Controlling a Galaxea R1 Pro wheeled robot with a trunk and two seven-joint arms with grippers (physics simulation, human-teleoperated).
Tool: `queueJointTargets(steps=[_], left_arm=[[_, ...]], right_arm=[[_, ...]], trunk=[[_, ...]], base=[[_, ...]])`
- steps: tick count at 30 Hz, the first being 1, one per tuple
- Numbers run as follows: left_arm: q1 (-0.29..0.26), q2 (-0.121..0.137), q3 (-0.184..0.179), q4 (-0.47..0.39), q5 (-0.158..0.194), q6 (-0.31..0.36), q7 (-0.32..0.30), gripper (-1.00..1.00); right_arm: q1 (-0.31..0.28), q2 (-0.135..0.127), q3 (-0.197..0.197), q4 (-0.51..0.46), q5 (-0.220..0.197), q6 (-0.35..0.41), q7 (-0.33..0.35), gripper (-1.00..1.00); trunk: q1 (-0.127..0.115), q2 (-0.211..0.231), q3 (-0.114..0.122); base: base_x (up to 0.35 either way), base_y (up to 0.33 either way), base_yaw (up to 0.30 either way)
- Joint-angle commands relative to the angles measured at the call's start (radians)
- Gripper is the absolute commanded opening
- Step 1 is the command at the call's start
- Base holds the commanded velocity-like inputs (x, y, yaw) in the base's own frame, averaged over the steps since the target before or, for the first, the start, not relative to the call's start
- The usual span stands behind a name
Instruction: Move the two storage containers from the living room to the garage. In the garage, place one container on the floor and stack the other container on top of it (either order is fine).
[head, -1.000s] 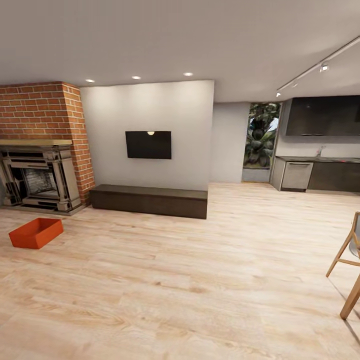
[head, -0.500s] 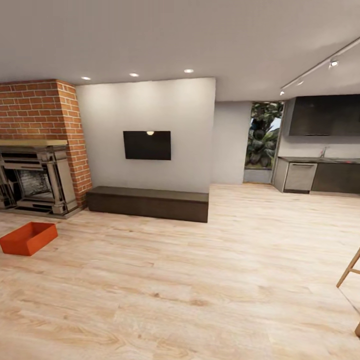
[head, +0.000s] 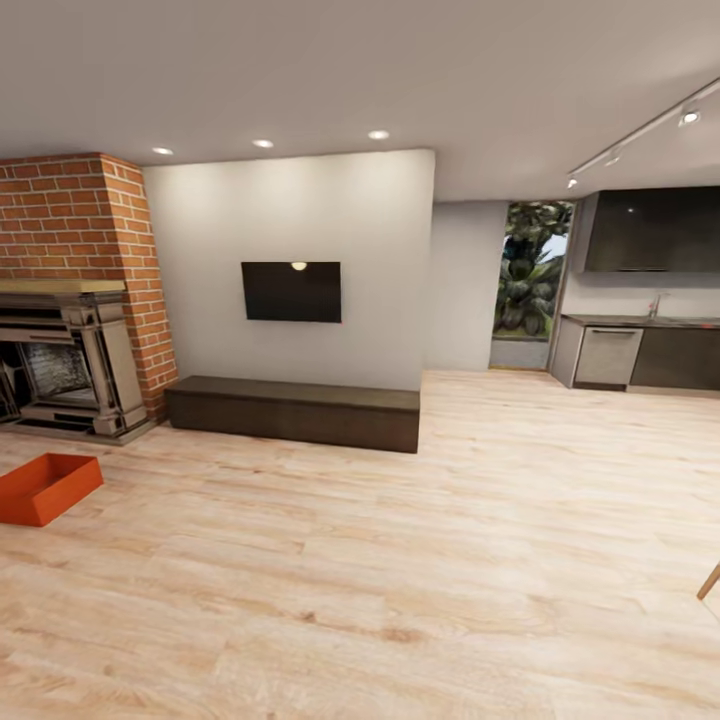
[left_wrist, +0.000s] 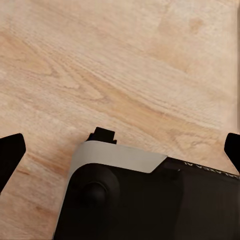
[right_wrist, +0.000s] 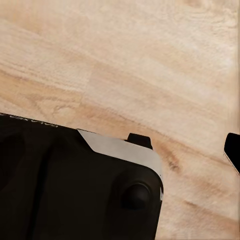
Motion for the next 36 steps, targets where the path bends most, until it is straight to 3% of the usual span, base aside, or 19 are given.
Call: queueJointTargets(steps=[1, 18, 36], left_arm=[[-0.001, 0.000, -0.006, 0.001, 0.007, -0.003, 0.003, 1.00], [-0.001, 0.000, -0.006, 0.000, 0.007, -0.007, 0.003, 1.00], [-0.001, 0.000, -0.006, 0.000, 0.006, -0.011, 0.004, 1.00]], right_arm=[[-0.001, 0.001, 0.008, 0.003, -0.004, -0.005, -0.004, 1.00], [-0.001, -0.001, 0.007, 0.003, -0.001, -0.006, 0.001, 1.00], [-0.001, -0.003, 0.009, 0.003, 0.001, -0.008, 0.000, 1.00]], trunk=[[0.001, -0.001, -0.001], [0.001, -0.001, -0.001], [0.001, -0.001, -0.001]], base=[[0.323, 0.000, 0.000], [0.323, 0.000, 0.015], [0.066, 0.000, 0.272]])
